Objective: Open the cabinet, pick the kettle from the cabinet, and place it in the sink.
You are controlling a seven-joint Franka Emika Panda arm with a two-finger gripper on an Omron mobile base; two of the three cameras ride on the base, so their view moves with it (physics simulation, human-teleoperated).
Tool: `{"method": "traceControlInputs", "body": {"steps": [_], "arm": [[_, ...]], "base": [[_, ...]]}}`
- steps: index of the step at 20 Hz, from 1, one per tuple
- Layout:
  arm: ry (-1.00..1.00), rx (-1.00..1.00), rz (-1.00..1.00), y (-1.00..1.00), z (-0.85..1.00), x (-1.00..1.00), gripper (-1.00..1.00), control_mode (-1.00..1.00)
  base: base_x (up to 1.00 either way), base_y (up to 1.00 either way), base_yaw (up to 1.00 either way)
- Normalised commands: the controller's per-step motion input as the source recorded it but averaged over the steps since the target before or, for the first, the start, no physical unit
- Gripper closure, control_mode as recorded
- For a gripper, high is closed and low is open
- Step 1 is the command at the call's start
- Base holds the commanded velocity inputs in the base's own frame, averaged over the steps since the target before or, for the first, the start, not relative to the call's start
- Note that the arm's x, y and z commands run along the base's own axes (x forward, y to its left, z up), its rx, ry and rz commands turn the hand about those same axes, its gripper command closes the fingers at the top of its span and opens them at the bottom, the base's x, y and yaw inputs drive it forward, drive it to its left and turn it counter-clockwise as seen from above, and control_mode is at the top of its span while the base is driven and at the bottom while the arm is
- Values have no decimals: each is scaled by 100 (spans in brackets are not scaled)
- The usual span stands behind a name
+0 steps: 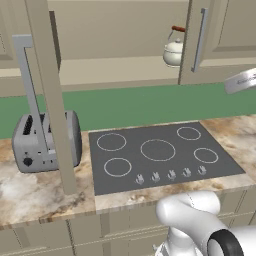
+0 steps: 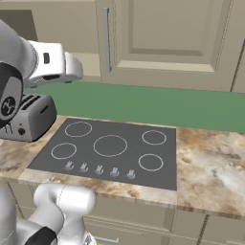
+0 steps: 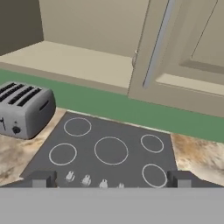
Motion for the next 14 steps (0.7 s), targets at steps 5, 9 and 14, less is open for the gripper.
{"method": "traceControlInputs", "body": {"steps": [5, 9, 14], "arm": [[0, 0, -8, -3, 0, 49, -100, -100], [-3, 0, -4, 0, 3, 47, -100, -100], [-1, 1, 0, -11, 2, 43, -100, -100]], "base": [[0, 0, 0], [0, 0, 0], [0, 0, 0]]}}
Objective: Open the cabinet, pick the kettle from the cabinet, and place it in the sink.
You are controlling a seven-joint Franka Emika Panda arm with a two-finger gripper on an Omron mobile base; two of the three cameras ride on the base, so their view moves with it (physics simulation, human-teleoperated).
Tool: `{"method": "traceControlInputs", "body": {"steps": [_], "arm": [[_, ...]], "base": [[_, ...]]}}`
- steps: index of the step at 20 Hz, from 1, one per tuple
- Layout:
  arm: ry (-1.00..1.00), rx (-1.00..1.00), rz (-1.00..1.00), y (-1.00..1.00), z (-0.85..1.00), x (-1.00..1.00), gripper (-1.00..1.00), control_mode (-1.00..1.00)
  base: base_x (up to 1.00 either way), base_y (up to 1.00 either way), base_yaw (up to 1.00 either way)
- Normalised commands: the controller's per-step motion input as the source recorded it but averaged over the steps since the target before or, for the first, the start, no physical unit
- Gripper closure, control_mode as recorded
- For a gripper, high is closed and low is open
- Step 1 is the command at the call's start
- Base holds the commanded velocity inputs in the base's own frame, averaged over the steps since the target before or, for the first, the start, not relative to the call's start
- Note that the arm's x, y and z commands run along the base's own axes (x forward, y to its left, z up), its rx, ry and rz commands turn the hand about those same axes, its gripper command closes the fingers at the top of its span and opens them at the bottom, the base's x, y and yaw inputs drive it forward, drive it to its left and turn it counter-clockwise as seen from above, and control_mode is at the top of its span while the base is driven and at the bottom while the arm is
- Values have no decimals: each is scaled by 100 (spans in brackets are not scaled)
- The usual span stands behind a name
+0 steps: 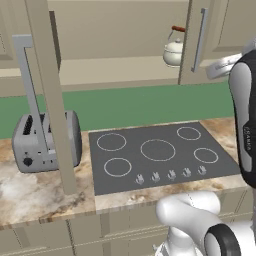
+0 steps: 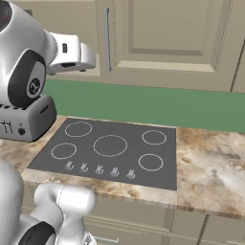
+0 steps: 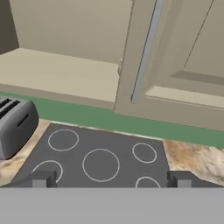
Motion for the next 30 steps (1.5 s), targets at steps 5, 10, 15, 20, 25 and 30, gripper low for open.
{"method": "traceControlInputs", "body": {"steps": [5, 10, 15, 20, 25, 30], "arm": [[0, 2, 0, -19, 4, 40, -100, -100], [0, 9, 0, -16, 10, 42, -100, -100], [0, 11, 0, -7, 10, 47, -100, -100], [0, 10, 0, -1, 6, 47, -100, -100], [0, 7, 0, -3, 1, 44, -100, -100], [0, 1, 0, -7, -3, 40, -100, -100]], "base": [[0, 0, 0], [0, 0, 0], [0, 0, 0], [0, 0, 0], [0, 0, 0], [0, 0, 0]]}}
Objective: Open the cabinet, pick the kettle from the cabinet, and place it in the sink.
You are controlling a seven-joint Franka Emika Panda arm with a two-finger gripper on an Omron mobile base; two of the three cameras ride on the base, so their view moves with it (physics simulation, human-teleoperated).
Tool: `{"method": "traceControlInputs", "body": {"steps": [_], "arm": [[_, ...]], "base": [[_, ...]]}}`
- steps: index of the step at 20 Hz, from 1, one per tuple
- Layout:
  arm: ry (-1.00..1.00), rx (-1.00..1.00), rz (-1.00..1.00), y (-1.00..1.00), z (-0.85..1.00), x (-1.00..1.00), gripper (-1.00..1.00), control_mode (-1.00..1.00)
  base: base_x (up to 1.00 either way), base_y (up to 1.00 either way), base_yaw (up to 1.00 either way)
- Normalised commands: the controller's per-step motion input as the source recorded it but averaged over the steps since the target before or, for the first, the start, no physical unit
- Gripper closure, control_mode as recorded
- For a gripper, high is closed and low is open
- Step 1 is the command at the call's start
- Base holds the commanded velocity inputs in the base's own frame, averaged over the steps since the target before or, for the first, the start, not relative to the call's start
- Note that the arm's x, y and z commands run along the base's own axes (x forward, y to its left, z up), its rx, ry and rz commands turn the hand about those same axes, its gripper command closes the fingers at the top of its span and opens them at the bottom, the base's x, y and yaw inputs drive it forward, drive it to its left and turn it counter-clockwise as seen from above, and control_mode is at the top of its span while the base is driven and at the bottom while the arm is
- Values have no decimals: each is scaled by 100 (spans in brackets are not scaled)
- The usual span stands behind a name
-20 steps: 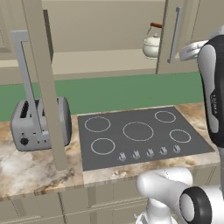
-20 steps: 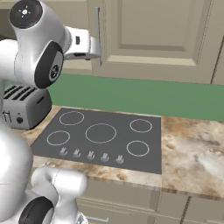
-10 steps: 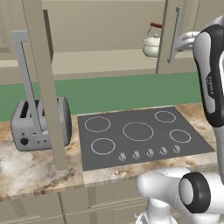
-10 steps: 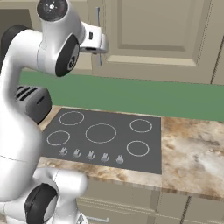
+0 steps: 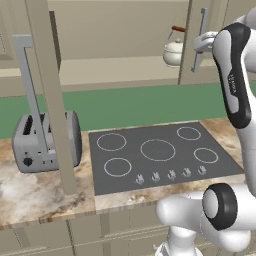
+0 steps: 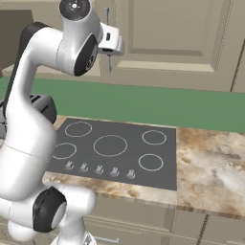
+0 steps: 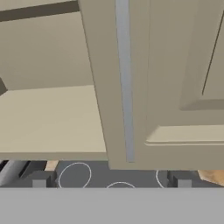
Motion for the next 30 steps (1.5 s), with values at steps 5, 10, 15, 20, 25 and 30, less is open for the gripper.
{"method": "traceControlInputs", "body": {"steps": [5, 10, 15, 20, 25, 30], "arm": [[0, 2, 0, -13, -8, 37, -100, -100], [0, 3, 0, -6, -6, 42, -100, -100], [0, 3, 0, 0, -3, 43, -100, -100], [0, 5, 0, 0, -6, 36, -100, -100], [-1, 5, 0, 0, -7, 30, -100, -100], [-3, 1, -2, 2, -6, 30, 100, -100]], "base": [[0, 0, 0], [0, 0, 0], [0, 0, 0], [0, 0, 0], [0, 0, 0], [0, 0, 0]]}}
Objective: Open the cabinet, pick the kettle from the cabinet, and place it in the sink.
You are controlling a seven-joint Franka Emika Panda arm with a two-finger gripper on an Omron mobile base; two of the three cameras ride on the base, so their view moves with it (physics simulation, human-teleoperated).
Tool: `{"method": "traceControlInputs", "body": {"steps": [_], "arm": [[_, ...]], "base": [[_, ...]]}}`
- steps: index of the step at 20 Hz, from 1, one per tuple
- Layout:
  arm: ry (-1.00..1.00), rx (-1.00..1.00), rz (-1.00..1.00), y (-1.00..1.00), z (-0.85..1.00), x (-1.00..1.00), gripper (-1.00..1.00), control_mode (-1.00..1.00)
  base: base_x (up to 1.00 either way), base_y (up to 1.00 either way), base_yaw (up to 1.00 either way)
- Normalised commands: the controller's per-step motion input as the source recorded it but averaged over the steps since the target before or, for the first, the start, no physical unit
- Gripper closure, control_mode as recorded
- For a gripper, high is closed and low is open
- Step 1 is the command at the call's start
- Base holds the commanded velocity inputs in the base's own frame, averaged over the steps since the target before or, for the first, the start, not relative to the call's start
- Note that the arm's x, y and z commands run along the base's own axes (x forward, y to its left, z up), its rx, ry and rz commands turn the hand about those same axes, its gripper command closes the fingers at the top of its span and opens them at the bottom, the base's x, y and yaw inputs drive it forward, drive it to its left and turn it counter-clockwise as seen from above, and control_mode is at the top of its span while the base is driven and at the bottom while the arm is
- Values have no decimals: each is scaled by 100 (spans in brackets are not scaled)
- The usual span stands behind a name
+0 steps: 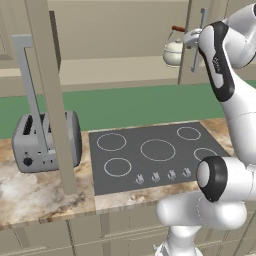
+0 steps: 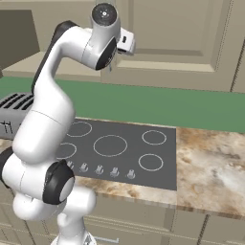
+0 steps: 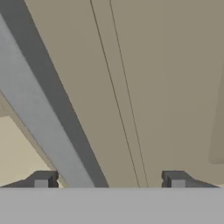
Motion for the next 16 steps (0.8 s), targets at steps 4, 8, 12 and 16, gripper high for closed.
{"method": "traceControlInputs", "body": {"steps": [4, 8, 12, 16], "arm": [[-3, 0, -6, 6, -6, 26, 100, -100], [-4, 0, -6, 7, -8, 18, 100, -100], [-2, 0, -9, 9, -8, 14, 100, -100], [-7, 0, -11, 16, -4, 3, 100, -100]], "base": [[0, 0, 0], [0, 0, 0], [0, 0, 0], [0, 0, 0]]}}
